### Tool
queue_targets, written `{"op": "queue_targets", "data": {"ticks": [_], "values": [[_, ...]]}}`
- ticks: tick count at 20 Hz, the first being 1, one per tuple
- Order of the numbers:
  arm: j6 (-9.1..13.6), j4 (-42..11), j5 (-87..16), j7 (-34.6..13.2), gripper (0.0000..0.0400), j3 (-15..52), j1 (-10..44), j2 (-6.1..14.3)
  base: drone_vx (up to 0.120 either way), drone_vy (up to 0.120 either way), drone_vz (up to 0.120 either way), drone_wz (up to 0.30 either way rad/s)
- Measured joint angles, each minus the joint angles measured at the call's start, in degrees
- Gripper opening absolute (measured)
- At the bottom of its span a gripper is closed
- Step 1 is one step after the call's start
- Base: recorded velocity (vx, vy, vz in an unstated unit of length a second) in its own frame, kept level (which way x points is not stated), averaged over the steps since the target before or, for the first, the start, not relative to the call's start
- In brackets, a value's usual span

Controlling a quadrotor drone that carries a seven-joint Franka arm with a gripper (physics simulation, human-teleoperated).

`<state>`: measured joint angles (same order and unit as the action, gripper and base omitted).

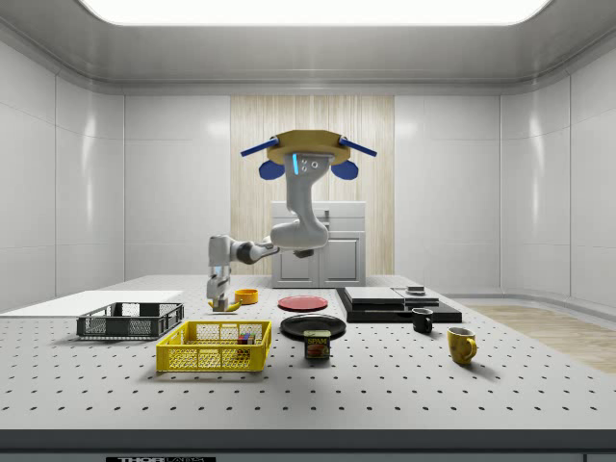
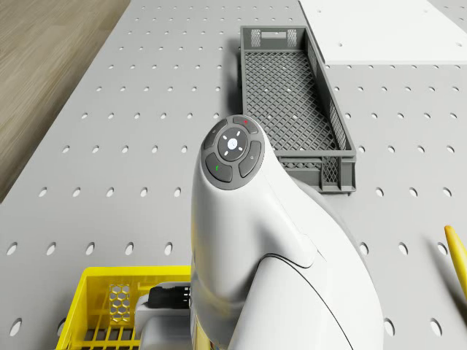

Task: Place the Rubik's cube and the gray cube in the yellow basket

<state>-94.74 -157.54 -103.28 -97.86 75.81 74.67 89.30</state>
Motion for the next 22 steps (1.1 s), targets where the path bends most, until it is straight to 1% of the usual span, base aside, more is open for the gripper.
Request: {"op": "queue_targets", "data": {"ticks": [7,18,19,22], "values": [[-0.13,0.01,0.06,-0.03,0.025,0.01,0.04,0.14,0.0,0.12,0.0,0.0],[-0.3,0.01,0.13,-0.06,0.025,0.01,0.08,0.32,0.0,0.12,-0.12,0.0],[-0.31,0.01,0.14,-0.06,0.025,0.01,0.09,0.34,0.0,0.12,-0.08,0.0],[-0.35,0.02,0.16,-0.07,0.025,0.01,0.1,0.38,0.0,0.107,0.0,0.0]]}}
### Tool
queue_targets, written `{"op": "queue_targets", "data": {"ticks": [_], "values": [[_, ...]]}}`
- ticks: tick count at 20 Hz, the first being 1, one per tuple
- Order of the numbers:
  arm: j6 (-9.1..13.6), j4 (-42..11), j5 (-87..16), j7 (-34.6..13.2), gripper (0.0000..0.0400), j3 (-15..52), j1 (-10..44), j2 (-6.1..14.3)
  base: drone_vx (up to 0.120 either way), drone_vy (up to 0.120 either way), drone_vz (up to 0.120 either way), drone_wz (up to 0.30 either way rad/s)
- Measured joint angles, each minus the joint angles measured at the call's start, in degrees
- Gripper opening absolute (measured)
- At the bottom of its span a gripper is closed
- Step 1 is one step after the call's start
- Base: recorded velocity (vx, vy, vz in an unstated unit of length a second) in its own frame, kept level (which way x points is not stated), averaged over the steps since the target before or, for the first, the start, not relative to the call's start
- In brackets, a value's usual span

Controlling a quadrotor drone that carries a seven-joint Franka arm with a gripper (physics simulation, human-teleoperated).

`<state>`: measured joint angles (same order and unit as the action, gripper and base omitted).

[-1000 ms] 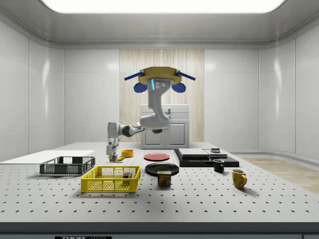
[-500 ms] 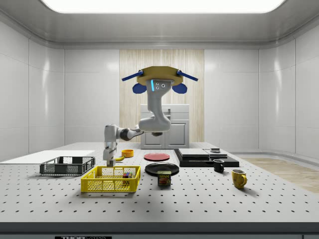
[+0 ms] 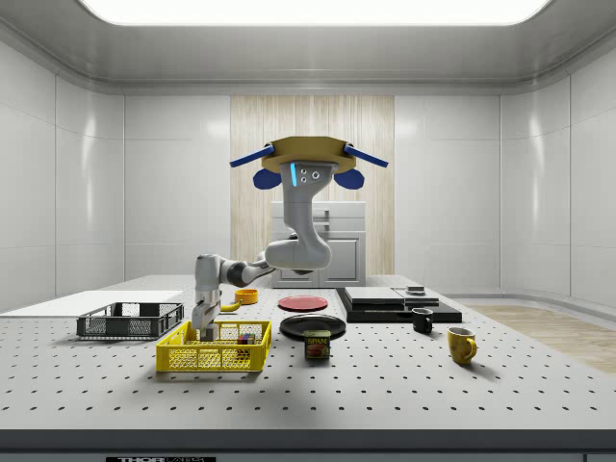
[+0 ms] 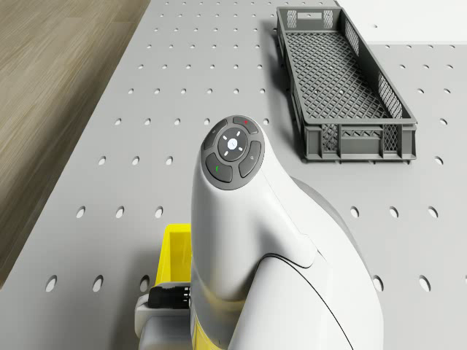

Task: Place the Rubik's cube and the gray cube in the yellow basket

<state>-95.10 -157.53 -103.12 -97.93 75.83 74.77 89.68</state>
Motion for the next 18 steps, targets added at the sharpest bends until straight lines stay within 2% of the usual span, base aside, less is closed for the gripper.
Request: {"op": "queue_targets", "data": {"ticks": [12,18], "values": [[-2.5,1.86,-5.52,-0.14,0.025,-6.02,1.25,-0.33,0.0,0.0,0.0,0.0],[-2.92,2.42,-6.94,-0.1,0.025,-7.47,1.52,-0.69,0.0,0.0,0.0,0.0]]}}
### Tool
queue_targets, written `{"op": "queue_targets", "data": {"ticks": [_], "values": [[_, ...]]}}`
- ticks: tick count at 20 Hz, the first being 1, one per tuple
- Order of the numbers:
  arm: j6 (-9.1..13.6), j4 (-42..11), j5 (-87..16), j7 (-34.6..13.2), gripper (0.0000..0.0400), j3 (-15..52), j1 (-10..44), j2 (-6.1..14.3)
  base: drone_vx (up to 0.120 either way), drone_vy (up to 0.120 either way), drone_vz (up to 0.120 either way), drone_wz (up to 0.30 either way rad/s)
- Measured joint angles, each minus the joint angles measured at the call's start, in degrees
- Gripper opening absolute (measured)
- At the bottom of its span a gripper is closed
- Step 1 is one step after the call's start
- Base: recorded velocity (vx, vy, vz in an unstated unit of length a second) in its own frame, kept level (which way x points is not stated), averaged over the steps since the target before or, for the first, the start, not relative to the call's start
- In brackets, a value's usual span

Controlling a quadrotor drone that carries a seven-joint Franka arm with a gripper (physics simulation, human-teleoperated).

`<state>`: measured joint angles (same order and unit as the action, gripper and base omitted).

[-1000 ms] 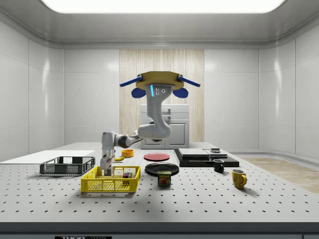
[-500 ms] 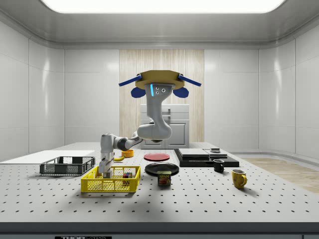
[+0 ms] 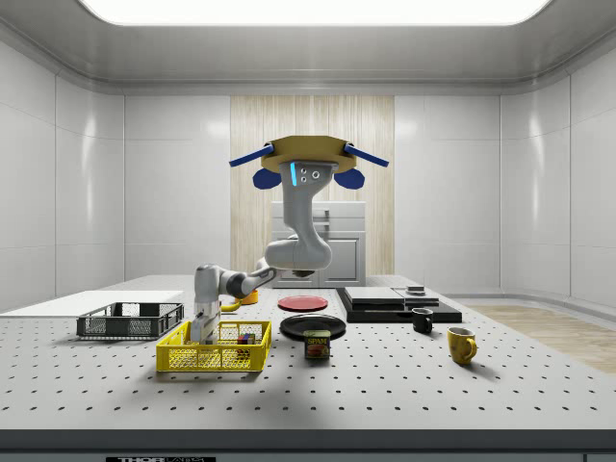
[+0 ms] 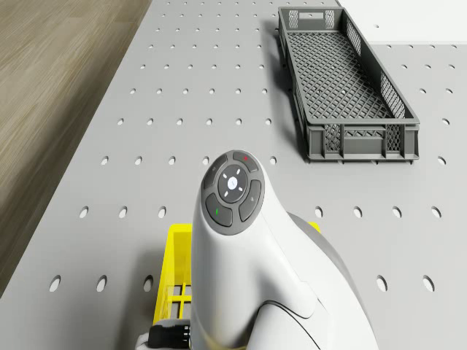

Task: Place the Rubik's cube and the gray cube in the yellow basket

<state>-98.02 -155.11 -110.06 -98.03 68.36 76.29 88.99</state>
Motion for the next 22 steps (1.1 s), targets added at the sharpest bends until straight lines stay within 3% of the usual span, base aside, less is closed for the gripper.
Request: {"op": "queue_targets", "data": {"ticks": [6,9,12,18,22], "values": [[-0.27,0.2,-0.28,1.86,0.025,-0.36,-1.73,0.07,0.0,0.0,0.0,0.0],[-0.23,0.2,-0.23,2.4,0.0329,-0.3,-2.26,0.05,0.0,0.0,0.0,0.0],[0.34,-0.26,0.79,2.71,0.0367,0.84,-2.84,0.09,0.0,0.0,0.0,0.0],[2.21,-1.71,4.64,3.04,0.0393,5.08,-4.02,0.3,0.0,0.0,0.0,0.0],[3.37,-2.51,7.45,3.13,0.0397,8.1,-4.59,0.48,0.0,0.0,0.11,0.0]]}}
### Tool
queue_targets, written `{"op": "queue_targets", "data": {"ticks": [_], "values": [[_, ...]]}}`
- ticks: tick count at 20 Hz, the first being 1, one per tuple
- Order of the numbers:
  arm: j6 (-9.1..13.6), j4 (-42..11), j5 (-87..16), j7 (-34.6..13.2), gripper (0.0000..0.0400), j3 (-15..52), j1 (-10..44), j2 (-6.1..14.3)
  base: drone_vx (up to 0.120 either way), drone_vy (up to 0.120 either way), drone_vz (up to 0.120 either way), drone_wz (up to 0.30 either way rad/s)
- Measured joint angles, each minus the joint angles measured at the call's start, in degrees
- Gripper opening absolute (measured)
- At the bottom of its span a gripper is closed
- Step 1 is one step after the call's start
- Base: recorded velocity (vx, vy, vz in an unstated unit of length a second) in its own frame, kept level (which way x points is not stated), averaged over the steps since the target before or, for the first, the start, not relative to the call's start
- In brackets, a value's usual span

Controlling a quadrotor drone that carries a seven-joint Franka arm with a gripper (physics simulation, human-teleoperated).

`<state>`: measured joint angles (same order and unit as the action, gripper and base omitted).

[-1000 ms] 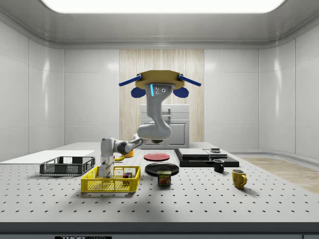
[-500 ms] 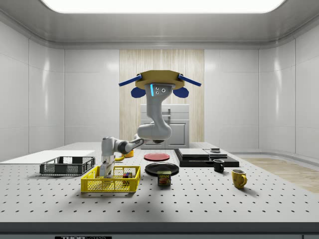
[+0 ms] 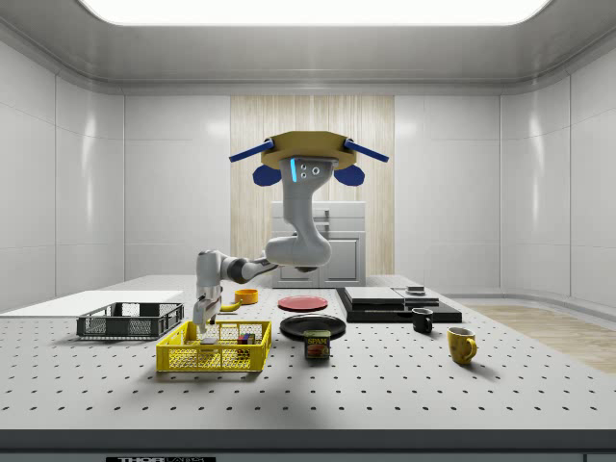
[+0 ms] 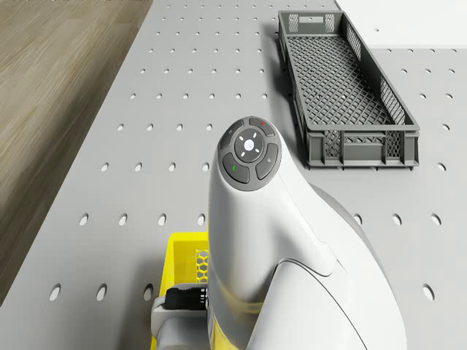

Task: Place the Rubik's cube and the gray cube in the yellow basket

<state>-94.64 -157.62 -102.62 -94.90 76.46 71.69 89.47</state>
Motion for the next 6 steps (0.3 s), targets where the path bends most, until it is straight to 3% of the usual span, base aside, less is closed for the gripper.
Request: {"op": "queue_targets", "data": {"ticks": [1,6], "values": [[0.19,-0.12,0.51,0.01,0.0398,0.54,-0.08,0.04,0.0,0.0,0.12,0.0],[0.62,-0.43,1.97,0.03,0.0399,2.05,-0.28,0.24,0.0,0.0,0.0,0.0]]}}
